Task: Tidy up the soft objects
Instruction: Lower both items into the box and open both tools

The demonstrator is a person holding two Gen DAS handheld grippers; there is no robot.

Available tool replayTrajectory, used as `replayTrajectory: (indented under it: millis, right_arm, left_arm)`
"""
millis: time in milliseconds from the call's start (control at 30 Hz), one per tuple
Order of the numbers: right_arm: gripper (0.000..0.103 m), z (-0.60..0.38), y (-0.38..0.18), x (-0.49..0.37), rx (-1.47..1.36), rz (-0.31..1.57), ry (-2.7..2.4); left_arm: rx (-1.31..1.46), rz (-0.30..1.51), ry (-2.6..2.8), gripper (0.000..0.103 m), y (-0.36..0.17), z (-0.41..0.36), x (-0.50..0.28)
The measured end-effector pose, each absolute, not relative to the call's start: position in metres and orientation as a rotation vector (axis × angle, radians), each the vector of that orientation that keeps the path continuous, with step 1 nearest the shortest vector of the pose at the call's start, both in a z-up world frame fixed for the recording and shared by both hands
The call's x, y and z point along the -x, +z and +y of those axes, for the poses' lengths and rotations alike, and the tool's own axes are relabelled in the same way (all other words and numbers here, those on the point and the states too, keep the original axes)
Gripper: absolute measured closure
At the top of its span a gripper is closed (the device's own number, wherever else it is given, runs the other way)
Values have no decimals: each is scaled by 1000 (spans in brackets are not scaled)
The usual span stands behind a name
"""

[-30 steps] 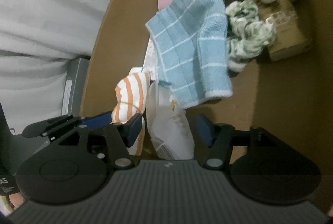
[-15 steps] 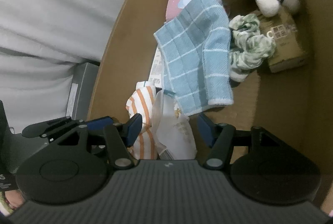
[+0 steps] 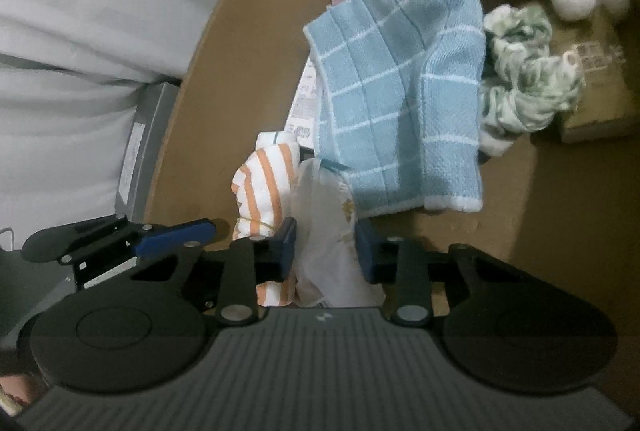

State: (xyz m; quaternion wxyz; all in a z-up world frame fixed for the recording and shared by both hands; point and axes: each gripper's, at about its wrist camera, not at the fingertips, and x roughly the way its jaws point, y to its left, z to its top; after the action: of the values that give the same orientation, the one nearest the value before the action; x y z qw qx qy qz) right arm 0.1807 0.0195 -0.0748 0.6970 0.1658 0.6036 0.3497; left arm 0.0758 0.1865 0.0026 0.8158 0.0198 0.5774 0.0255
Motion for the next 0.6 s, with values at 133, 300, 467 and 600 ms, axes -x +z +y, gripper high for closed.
replayTrajectory:
  millis: [133,300,467,600]
  right_arm:
    - [75,5,-64,-174,-408,1286,751]
    - [75,-2,-62,-175,-441,1269,719]
    - [72,5,-78,-173,-469,1365,731]
    - [69,4,-76,-169,-466,1361,730]
  left_arm:
    - [-37,1239,52,55,1,187,-75]
    - [-26,1242,50,55,0,186,-75]
    - [4,1234,41,55,2,187,-74]
    - [-1,1218,39,52,7,185,-71]
